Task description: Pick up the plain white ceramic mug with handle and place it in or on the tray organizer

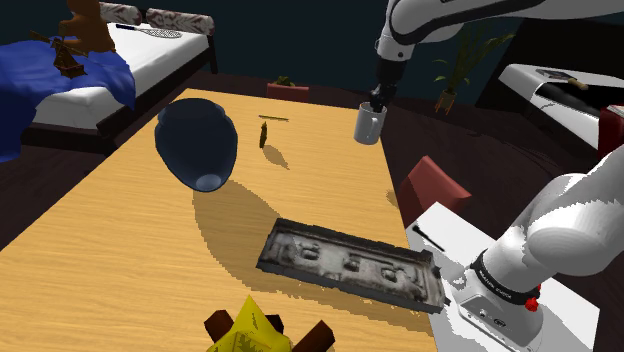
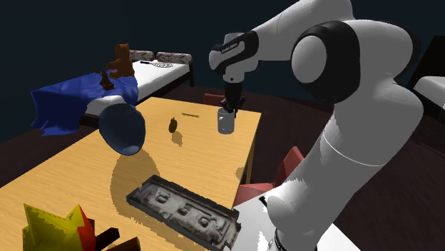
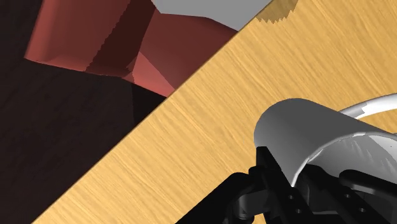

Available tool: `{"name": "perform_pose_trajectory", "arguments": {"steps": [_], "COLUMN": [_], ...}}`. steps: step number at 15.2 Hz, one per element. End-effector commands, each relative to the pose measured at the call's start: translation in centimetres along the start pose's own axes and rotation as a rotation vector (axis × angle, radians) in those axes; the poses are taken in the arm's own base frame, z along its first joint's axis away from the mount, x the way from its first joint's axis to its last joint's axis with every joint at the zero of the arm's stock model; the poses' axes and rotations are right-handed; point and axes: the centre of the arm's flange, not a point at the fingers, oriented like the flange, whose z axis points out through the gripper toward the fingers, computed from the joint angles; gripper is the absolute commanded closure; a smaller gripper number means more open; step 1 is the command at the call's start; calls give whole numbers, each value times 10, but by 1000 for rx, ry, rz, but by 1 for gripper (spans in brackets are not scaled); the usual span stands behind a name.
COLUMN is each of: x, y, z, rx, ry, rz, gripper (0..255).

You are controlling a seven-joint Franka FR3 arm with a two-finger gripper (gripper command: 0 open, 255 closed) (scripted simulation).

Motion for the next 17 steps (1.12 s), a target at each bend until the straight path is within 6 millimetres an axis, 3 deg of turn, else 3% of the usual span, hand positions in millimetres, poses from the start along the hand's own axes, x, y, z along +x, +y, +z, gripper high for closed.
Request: {"name": "perform_pose_trajectory", "arguments": {"steps": [1,17], "x": [-13,-128], "y": [-20,-198], "z": [0,-2], "rx": [0,0], "ry": [0,0], "rz": [0,0], "gripper": [255,255]}}
